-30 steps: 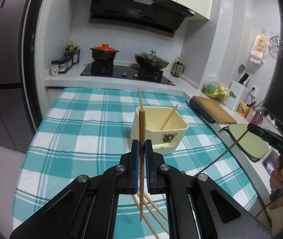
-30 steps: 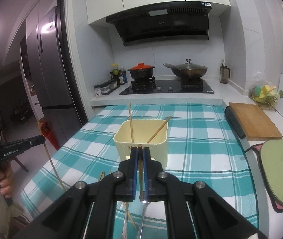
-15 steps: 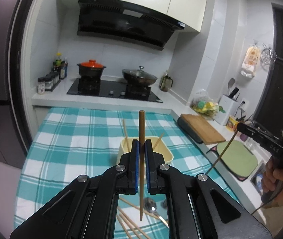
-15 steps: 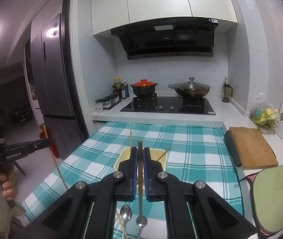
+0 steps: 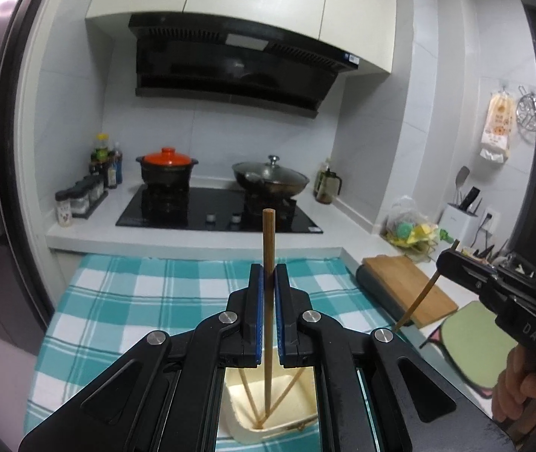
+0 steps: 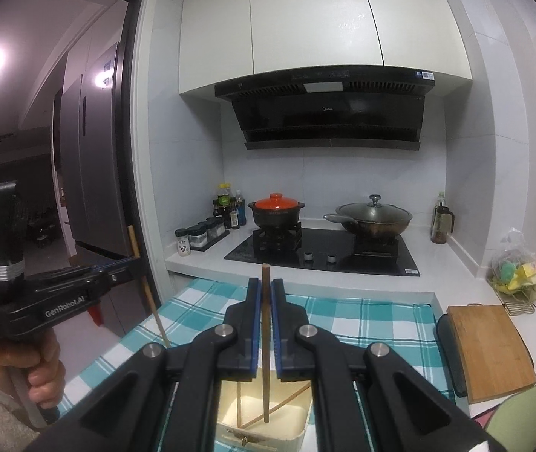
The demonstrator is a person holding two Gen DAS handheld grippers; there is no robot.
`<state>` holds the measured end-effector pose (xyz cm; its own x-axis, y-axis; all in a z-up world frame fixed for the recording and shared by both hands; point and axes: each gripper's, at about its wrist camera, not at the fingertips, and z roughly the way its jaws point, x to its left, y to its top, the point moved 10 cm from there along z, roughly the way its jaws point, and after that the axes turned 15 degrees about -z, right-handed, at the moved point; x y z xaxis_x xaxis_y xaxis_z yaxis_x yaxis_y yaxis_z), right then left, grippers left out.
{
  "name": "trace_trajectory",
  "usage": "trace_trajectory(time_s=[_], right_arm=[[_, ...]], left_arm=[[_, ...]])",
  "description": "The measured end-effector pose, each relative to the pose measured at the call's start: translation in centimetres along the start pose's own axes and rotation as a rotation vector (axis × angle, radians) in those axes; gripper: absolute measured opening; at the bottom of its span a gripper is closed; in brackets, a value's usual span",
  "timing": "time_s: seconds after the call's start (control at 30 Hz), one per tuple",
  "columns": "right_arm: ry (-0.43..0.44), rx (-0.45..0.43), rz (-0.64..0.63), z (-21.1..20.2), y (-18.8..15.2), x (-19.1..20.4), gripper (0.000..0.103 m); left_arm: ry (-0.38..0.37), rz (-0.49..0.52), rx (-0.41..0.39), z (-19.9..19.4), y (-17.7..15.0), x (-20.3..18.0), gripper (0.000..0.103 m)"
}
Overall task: Organize utensils
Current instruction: 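Carry the chopstick with the left gripper and drop it into the holder, then return the left gripper over the remaining chopsticks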
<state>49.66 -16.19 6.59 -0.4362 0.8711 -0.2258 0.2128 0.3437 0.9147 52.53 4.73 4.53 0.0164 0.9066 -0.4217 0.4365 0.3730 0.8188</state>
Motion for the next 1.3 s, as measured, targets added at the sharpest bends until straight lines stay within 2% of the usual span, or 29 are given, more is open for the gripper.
trace_trajectory(time_s=[0.1,0.33,0.43,0.47,0.5,0.53,0.57,0.67,0.77,0.87,1.07,1.2,1.3], right_arm=[[0.034,0.067,0.037,3.0,-2.2,0.0,0.005],[0.079,0.265,0.122,9.6,-9.8,-0.1,0.005],[0.101,0.328,0.164,11.8,-12.5,-0.1,0.006],[0.095,0.342,0.178,12.2,-13.1,-0.4,0.007],[0.077,0.355,0.191,12.4,-13.5,-0.8,0.009],[0.067,0.357,0.206,12.3,-13.6,-1.2,0.016],[0.055,0.348,0.219,11.8,-13.4,-1.7,0.023],[0.002,0.299,0.221,9.4,-12.5,-3.0,0.041],[-0.020,0.297,0.175,6.5,-12.3,-3.3,0.044],[-0.019,0.320,0.131,3.4,-13.6,-2.7,0.048],[-0.017,0.383,0.046,-3.3,-19.5,-0.1,0.048],[-0.012,0.411,0.024,-7.5,-24.7,3.1,0.048],[-0.040,0.420,0.050,-10.3,-28.9,5.5,0.048]], left_arm=[[0.022,-0.016,0.080,3.5,-2.4,1.0,0.004],[0.086,-0.042,0.234,9.5,-7.9,3.7,0.004],[0.119,-0.034,0.284,10.5,-9.5,4.6,0.010],[0.128,-0.040,0.302,10.3,-9.8,5.0,0.031],[0.134,-0.047,0.308,9.8,-9.9,5.4,0.060],[0.140,-0.050,0.293,9.0,-9.7,5.7,0.070],[0.147,-0.044,0.271,8.0,-9.3,6.1,0.078],[0.162,-0.004,0.276,5.0,-9.4,7.2,0.083],[0.191,0.034,0.312,1.6,-10.9,8.9,0.091],[0.219,0.068,0.362,-1.8,-13.9,10.6,0.092],[0.287,0.062,0.440,-8.4,-22.7,14.3,0.092],[0.316,-0.016,0.446,-11.5,-28.9,15.4,0.092],[0.315,-0.080,0.439,-12.8,-32.4,15.4,0.092]])
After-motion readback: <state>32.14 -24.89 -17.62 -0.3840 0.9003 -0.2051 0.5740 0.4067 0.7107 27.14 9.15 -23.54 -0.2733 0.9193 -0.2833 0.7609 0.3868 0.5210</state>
